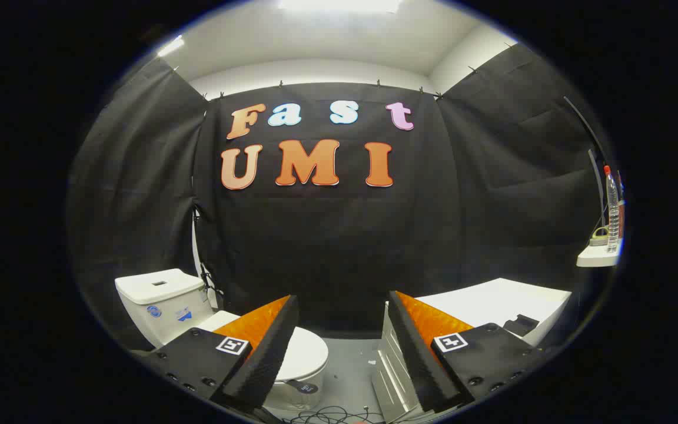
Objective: Open the toilet lid.
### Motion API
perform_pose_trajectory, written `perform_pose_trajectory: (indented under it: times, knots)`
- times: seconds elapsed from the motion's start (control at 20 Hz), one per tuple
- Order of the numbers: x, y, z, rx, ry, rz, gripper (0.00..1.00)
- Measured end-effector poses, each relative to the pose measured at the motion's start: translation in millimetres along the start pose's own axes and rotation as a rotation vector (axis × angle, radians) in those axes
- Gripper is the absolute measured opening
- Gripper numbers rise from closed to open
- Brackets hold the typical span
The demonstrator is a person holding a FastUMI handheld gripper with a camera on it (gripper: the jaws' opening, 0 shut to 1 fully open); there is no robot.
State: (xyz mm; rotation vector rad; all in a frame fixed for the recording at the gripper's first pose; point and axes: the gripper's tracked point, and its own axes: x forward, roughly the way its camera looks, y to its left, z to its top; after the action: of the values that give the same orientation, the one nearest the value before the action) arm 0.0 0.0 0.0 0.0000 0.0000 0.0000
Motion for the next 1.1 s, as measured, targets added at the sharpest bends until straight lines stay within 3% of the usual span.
perform_pose_trajectory:
  times: [1.1]
  knots:
    - [-1.6,-3.6,6.1,0.024,0.010,-0.004,0.98]
